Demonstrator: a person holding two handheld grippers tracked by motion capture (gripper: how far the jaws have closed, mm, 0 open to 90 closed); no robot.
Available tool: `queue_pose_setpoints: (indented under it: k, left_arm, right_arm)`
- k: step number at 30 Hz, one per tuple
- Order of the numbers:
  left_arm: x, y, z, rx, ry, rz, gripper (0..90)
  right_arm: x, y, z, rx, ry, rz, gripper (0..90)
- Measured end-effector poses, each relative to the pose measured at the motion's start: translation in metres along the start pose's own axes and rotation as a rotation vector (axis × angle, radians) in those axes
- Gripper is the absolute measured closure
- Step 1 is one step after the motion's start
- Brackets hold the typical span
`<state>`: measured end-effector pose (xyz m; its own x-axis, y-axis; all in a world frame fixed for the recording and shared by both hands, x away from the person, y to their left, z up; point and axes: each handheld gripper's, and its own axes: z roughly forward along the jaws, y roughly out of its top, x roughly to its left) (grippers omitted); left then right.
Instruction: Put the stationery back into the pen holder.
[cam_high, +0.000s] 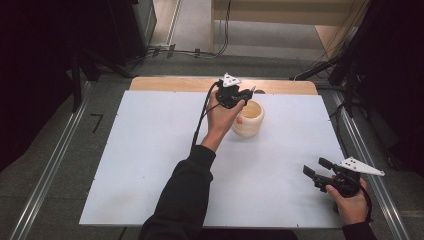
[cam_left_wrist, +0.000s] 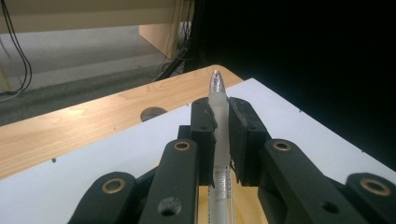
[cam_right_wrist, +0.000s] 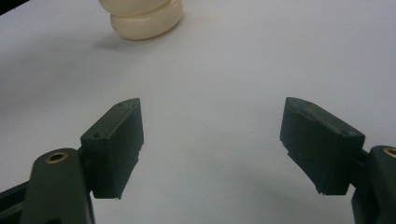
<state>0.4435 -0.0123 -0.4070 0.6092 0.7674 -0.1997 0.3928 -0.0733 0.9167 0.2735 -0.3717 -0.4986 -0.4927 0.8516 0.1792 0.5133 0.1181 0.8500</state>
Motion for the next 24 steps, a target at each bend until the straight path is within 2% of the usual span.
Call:
queue_pose_setpoints:
  k: [16,24]
  left_arm:
    - [-0.002,0.013,0.019,0.013,0.0,0.007,81.8]
    - [-0.005,0.018,0.026,0.002,-0.002,0.005,81.8]
  right_arm:
    - [-0.001,0.0,0.0,0.001,0.004,0.007,20.1]
    - [-0.002,0.0,-0.001,-0.001,0.001,0.007,20.1]
